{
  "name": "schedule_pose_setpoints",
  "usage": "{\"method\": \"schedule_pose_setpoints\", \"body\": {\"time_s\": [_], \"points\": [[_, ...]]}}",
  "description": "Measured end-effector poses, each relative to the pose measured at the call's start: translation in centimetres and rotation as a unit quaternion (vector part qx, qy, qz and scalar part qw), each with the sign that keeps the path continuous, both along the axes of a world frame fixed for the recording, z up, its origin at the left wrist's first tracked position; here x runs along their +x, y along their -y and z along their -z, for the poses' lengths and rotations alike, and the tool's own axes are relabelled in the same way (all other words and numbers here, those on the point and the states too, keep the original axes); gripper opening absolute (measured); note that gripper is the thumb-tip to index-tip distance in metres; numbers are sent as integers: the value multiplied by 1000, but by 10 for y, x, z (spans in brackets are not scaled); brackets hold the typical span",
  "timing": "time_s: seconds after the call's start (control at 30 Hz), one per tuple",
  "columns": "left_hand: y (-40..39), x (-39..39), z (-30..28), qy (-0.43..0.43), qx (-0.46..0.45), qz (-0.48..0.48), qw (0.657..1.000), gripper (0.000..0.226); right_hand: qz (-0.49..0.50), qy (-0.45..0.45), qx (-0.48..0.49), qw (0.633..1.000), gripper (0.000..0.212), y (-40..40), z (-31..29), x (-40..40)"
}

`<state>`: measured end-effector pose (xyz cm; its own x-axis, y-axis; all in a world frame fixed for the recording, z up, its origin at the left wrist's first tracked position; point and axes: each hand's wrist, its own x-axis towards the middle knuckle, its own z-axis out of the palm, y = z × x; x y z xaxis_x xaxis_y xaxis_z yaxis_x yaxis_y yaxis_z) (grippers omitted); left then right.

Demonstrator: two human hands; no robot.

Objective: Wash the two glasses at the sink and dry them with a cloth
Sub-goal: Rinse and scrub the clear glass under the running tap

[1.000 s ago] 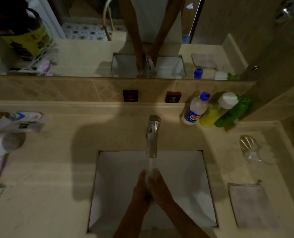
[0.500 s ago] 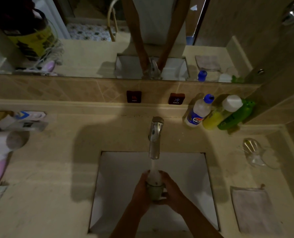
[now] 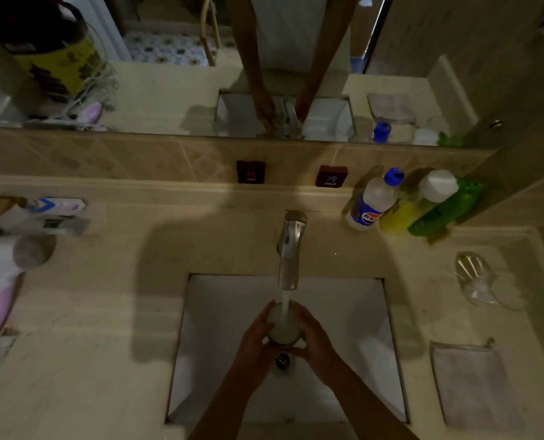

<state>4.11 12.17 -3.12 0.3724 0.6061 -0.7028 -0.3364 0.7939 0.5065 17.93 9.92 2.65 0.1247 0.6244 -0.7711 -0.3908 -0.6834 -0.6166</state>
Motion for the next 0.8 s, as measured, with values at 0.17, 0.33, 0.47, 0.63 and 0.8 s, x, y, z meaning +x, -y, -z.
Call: {"method": "schedule_pose_setpoints", "body": {"time_s": [0.17, 0.33, 0.47, 0.63, 0.8], "points": [[3, -11, -1, 25, 1, 25, 999, 52, -20, -52, -5, 998, 24, 7, 4, 10], [5, -9, -1, 27, -5, 6, 1000, 39, -23, -40, -2, 999, 29, 5, 7, 5], [10, -13, 6, 39, 9, 46, 998, 44, -36, -45, -19, 998, 31, 14, 11, 13], [9, -8, -3, 31, 0, -13, 999, 62, -40, -14, -10, 999, 42, 5, 6, 1], [15, -12, -8, 4, 11, 88, 996, 75, -43, -26, -103, 993, 57, 8, 6, 8]]}}
